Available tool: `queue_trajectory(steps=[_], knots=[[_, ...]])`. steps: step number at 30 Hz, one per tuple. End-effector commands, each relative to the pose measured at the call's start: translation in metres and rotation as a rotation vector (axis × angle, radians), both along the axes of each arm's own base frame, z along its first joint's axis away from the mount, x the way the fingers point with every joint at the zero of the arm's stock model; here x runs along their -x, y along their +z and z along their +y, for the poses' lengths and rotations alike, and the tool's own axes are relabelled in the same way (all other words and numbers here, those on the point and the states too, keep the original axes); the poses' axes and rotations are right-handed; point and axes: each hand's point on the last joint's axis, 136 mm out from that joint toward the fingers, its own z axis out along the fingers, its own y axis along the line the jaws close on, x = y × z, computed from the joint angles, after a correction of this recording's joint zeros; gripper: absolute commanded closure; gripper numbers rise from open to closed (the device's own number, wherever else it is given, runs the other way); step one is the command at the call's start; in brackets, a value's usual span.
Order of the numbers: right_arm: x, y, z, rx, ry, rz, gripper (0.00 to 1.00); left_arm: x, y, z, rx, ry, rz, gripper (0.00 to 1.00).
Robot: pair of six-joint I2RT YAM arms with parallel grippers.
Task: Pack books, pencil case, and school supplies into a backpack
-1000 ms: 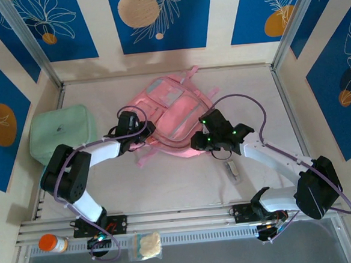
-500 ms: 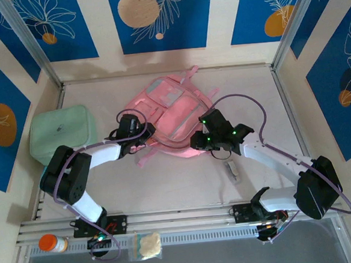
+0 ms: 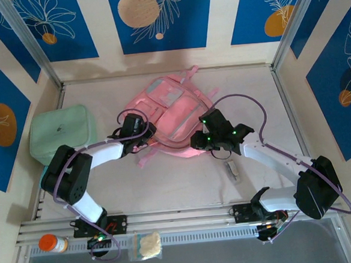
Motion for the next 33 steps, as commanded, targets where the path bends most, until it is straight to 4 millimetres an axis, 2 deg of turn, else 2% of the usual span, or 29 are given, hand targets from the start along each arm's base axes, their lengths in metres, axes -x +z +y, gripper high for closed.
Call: queue_trajectory(steps=[1, 7, 11, 16, 23, 27, 33], knots=[[-0.001, -0.002, 0.000, -0.015, -0.009, 0.002, 0.77, 0.034, -0.044, 0.026, -0.134, 0.051, 0.169, 0.52], [-0.004, -0.002, 0.004, -0.021, -0.003, 0.006, 0.77, 0.025, -0.054, 0.007, -0.120, 0.030, 0.195, 0.52], [-0.003, 0.001, 0.004, -0.023, 0.005, -0.001, 0.77, 0.013, -0.050, -0.003, -0.095, 0.033, 0.179, 0.58], [-0.003, 0.005, 0.005, -0.023, 0.015, -0.010, 0.76, 0.003, -0.031, -0.006, -0.096, 0.029, 0.138, 0.77], [-0.003, 0.009, 0.010, -0.011, 0.038, -0.027, 0.72, -0.005, -0.003, -0.026, -0.004, -0.016, 0.083, 1.00], [-0.002, 0.010, 0.016, 0.005, 0.056, -0.026, 0.67, -0.001, 0.014, -0.038, 0.063, -0.029, 0.044, 1.00], [0.001, 0.016, 0.038, 0.013, 0.114, -0.030, 0.64, 0.011, 0.039, -0.057, 0.151, -0.045, 0.009, 1.00]])
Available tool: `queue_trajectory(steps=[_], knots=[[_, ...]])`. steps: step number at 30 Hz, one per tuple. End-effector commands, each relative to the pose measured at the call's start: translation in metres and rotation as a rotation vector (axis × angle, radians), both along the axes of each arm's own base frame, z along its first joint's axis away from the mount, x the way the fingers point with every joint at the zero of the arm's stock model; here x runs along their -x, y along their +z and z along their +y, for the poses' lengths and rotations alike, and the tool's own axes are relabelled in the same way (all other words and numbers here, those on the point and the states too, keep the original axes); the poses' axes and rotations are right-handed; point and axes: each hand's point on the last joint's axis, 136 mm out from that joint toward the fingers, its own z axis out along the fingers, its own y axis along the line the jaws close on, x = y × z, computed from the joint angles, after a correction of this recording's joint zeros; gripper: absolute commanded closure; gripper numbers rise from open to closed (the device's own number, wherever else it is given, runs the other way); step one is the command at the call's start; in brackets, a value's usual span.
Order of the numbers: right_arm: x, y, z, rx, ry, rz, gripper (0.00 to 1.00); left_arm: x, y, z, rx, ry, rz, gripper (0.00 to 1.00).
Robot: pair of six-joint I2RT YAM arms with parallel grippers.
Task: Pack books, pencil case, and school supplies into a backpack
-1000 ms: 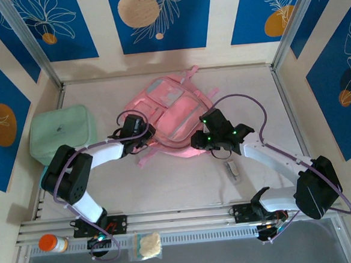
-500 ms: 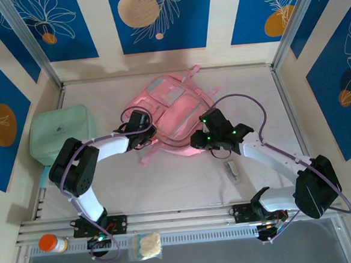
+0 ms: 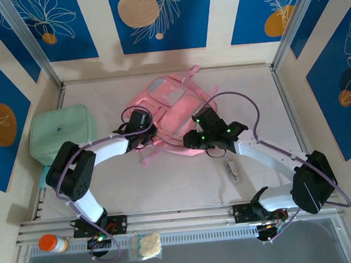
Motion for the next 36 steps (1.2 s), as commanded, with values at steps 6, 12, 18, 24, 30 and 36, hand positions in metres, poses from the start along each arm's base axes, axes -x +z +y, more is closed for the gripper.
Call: queue_trajectory(steps=[6, 12, 18, 24, 30, 36], knots=[[0.005, 0.003, 0.035, 0.014, 0.037, -0.001, 0.63, 0.027, 0.048, -0.048, 0.212, -0.062, -0.064, 1.00], [-0.005, -0.016, 0.053, 0.006, -0.066, 0.033, 0.63, 0.033, 0.064, -0.060, 0.254, -0.065, -0.091, 1.00], [-0.021, -0.033, 0.061, 0.057, -0.152, -0.025, 0.64, 0.033, 0.066, -0.062, 0.260, -0.063, -0.098, 1.00], [-0.034, -0.046, 0.069, 0.093, -0.177, -0.061, 0.69, 0.034, 0.062, -0.059, 0.261, -0.052, -0.098, 1.00], [-0.050, -0.048, 0.076, 0.121, -0.220, -0.126, 0.69, 0.035, 0.060, -0.060, 0.264, -0.054, -0.097, 1.00], [-0.057, -0.060, 0.072, 0.185, -0.255, -0.125, 0.78, 0.035, 0.061, -0.060, 0.267, -0.056, -0.104, 1.00]])
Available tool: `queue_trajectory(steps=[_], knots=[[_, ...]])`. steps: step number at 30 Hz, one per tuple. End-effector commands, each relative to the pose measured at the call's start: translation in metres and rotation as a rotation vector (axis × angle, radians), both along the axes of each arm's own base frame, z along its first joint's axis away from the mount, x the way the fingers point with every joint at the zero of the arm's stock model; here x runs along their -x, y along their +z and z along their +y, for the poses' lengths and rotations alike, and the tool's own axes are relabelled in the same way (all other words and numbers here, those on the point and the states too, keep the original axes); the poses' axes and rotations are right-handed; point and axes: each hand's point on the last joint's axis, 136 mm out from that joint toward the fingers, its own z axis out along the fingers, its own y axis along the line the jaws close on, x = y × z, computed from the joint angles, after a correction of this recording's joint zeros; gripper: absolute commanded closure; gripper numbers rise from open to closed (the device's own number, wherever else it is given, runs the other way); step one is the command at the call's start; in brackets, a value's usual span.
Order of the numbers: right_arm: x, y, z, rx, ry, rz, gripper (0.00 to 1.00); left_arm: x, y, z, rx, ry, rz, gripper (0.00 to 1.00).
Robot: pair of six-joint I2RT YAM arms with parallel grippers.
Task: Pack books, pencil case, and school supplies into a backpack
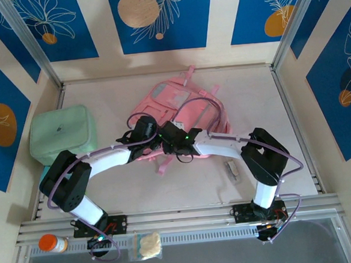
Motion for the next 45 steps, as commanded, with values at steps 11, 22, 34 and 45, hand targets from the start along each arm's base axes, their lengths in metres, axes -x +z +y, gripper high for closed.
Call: queue_trajectory(steps=[11, 22, 34, 45], knots=[[-0.001, 0.021, -0.039, 0.088, -0.061, -0.104, 0.95, -0.001, 0.031, -0.002, 0.021, -0.030, -0.094, 1.00], [0.000, 0.020, -0.035, 0.082, 0.006, -0.071, 0.95, -0.004, 0.033, -0.001, 0.006, -0.032, -0.095, 1.00], [-0.020, 0.025, -0.017, 0.066, 0.014, -0.113, 0.80, -0.001, 0.036, 0.004, -0.004, -0.024, -0.100, 1.00], [-0.010, 0.034, -0.032, -0.012, -0.174, -0.101, 0.65, 0.001, 0.055, -0.014, 0.104, -0.057, -0.119, 1.00]])
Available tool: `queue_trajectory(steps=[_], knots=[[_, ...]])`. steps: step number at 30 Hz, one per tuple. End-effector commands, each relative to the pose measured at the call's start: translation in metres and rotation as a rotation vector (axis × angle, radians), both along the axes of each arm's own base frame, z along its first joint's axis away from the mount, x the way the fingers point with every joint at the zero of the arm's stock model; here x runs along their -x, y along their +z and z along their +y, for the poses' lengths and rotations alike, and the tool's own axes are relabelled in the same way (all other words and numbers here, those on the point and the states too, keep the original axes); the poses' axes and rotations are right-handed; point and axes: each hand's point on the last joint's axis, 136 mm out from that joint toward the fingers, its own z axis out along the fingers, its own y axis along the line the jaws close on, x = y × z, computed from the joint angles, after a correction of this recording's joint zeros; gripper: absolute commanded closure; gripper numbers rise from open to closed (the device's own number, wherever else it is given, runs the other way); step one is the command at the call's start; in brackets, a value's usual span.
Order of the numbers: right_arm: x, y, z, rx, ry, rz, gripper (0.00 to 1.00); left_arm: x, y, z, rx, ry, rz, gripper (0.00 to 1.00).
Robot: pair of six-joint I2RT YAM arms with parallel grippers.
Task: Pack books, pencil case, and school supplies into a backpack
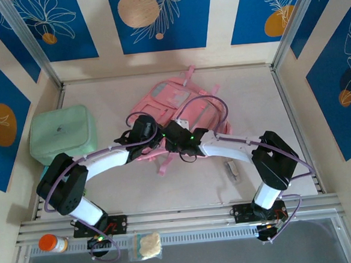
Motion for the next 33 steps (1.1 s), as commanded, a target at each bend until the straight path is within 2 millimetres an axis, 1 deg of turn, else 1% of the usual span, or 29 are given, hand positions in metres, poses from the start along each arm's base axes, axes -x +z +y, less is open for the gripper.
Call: queue_trajectory(steps=[1, 5, 8, 9, 11, 13, 14, 17, 18, 20, 23, 25, 26, 27, 29, 31, 33], knots=[[-0.012, 0.008, -0.015, -0.008, -0.133, -0.035, 0.65, 0.003, 0.041, -0.017, 0.096, -0.056, -0.077, 1.00], [-0.020, 0.009, -0.023, 0.006, -0.222, -0.039, 0.65, 0.007, 0.043, -0.019, 0.100, -0.059, -0.079, 1.00], [-0.027, 0.002, -0.023, 0.028, -0.243, -0.020, 0.66, 0.008, 0.043, -0.019, 0.102, -0.058, -0.080, 1.00], [-0.026, 0.000, -0.026, 0.047, -0.249, -0.009, 0.69, 0.008, 0.043, -0.019, 0.101, -0.058, -0.081, 1.00], [-0.025, 0.003, -0.029, 0.085, -0.232, -0.031, 0.75, 0.008, 0.042, -0.017, 0.095, -0.056, -0.078, 1.00], [-0.020, 0.008, -0.034, 0.122, -0.213, -0.057, 0.76, 0.010, 0.041, -0.016, 0.086, -0.056, -0.080, 1.00], [-0.017, 0.010, -0.040, 0.143, -0.214, -0.061, 0.76, 0.010, 0.040, -0.015, 0.082, -0.054, -0.079, 1.00], [-0.009, 0.012, -0.046, 0.147, -0.185, -0.063, 0.77, 0.010, 0.039, -0.014, 0.085, -0.050, -0.078, 1.00], [-0.009, 0.012, -0.044, 0.139, -0.161, -0.065, 0.77, 0.010, 0.039, -0.014, 0.089, -0.051, -0.078, 1.00], [-0.013, 0.012, -0.030, 0.119, -0.082, -0.073, 0.78, 0.009, 0.039, -0.016, 0.091, -0.055, -0.079, 1.00], [-0.018, 0.008, -0.023, 0.124, -0.038, -0.046, 0.79, 0.008, 0.042, -0.017, 0.093, -0.056, -0.080, 1.00], [-0.022, 0.003, -0.016, 0.112, -0.004, -0.025, 0.76, 0.009, 0.044, -0.017, 0.088, -0.056, -0.085, 1.00], [-0.023, 0.001, -0.015, 0.113, -0.005, -0.020, 0.72, 0.008, 0.045, -0.016, 0.085, -0.055, -0.088, 1.00], [-0.025, -0.001, -0.015, 0.116, -0.005, -0.018, 0.71, 0.008, 0.046, -0.016, 0.084, -0.054, -0.090, 1.00], [-0.028, -0.004, -0.017, 0.134, -0.015, -0.021, 0.71, 0.008, 0.047, -0.015, 0.081, -0.055, -0.092, 1.00], [-0.030, -0.002, -0.023, 0.164, -0.031, -0.031, 0.75, 0.009, 0.046, -0.014, 0.075, -0.053, -0.090, 1.00], [-0.029, -0.001, -0.029, 0.188, -0.044, -0.036, 0.77, 0.009, 0.046, -0.013, 0.071, -0.051, -0.094, 1.00]])
